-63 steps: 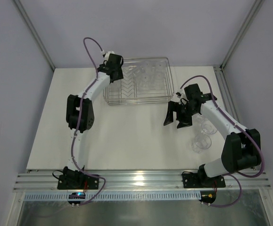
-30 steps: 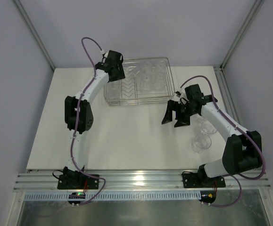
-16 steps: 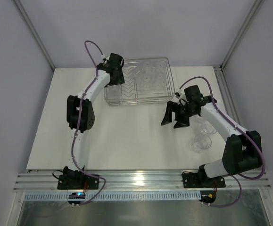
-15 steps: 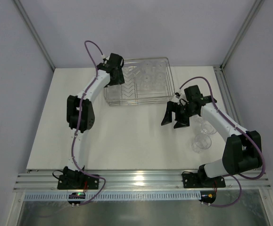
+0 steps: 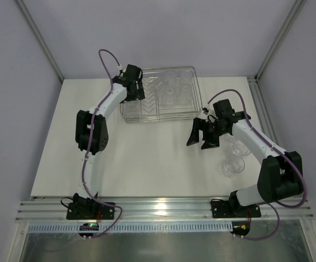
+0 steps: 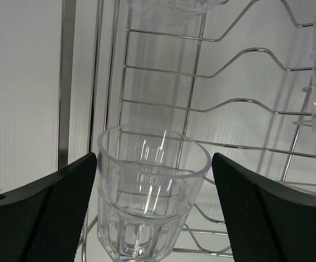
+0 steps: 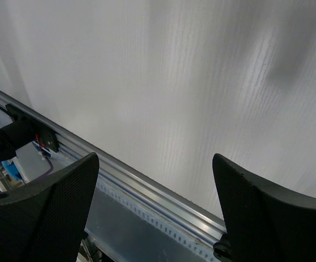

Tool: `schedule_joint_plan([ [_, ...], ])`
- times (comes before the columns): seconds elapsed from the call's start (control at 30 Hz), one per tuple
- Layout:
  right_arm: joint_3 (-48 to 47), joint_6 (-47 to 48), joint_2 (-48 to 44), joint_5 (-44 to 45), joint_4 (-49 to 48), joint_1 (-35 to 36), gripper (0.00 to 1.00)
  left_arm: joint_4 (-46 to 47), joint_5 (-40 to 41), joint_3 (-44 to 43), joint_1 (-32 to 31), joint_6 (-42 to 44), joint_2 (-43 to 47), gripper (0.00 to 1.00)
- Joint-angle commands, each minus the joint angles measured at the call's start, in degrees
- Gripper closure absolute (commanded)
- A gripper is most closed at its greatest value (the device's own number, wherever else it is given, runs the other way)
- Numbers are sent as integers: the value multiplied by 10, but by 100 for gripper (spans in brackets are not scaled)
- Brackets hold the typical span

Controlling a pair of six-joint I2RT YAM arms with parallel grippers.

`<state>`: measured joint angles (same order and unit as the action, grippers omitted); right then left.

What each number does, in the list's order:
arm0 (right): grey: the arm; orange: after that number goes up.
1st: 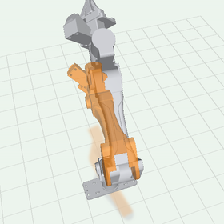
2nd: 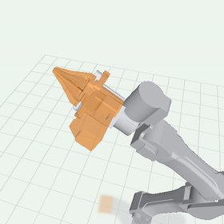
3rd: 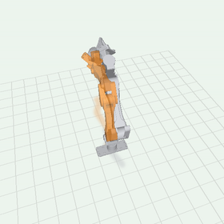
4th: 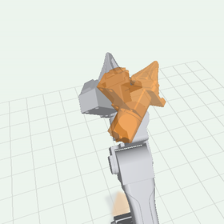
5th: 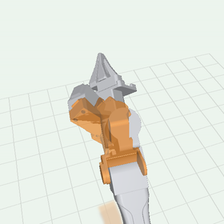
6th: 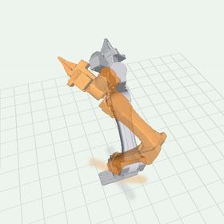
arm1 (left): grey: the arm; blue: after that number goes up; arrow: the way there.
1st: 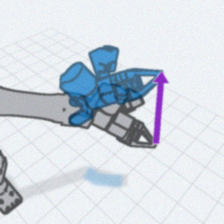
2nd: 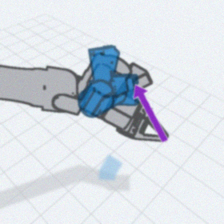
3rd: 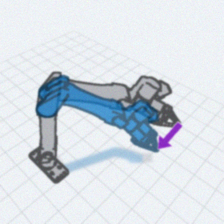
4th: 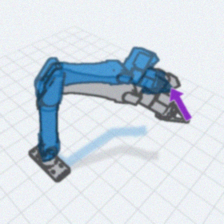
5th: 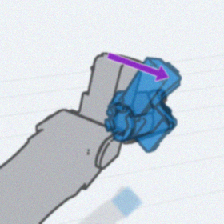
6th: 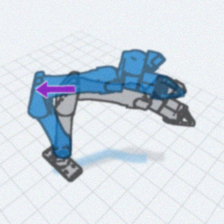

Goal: Unload the cups from the dish rack

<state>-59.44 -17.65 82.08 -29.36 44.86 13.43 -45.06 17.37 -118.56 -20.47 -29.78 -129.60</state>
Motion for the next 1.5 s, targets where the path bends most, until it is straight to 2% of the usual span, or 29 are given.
schedule_joint_plan([
  [0.0, 3, 7, -14, -3, -13, 4, 13, -46, -23, 24, 4, 37, 3, 12],
  [0.27, 6, 6, -11, -4, -14, 4, 13, -37, -65, 26, 3, 82, -22, 14],
  [0.37, 8, 5, -10, -3, -16, 3, 13, -39, -68, 26, 3, 86, -17, 29],
  [0.4, 7, 5, -9, -3, -17, 4, 13, -43, -69, 23, 5, 85, -13, 43],
  [0.5, 6, 4, -7, -3, -17, 3, 13, -65, -62, -3, 4, 80, -4, 72],
  [0.57, 4, 5, -4, -3, -17, 4, 13, -82, -59, -28, 4, 79, 0, 75],
  [0.6, 4, 5, -3, -3, -16, 4, 13, -86, -58, -36, 4, 77, 2, 82],
  [0.7, 3, 4, -1, -2, -16, 4, 13, -106, -54, -62, 4, 70, 11, 92],
  [0.8, 2, 5, -1, 1, -15, 4, 13, -114, -54, -71, 4, 64, 26, 99],
  [1.13, -1, 6, 2, 2, -14, 4, 13, -118, -71, -34, 4, 57, 41, 100],
  [1.23, -1, 6, 3, 3, -13, 5, 13, -115, -66, -28, 4, 56, 38, 82],
  [1.27, -1, 6, 3, 3, -11, 3, 13, -120, -72, -32, 4, 56, 34, 78],
  [1.33, -1, 8, 3, 4, -11, 3, 13, -135, -81, -49, 4, 56, 32, 75],
  [1.47, 1, 7, 0, 5, -11, 4, 13, -152, -98, -55, 4, 53, 45, 74],
])
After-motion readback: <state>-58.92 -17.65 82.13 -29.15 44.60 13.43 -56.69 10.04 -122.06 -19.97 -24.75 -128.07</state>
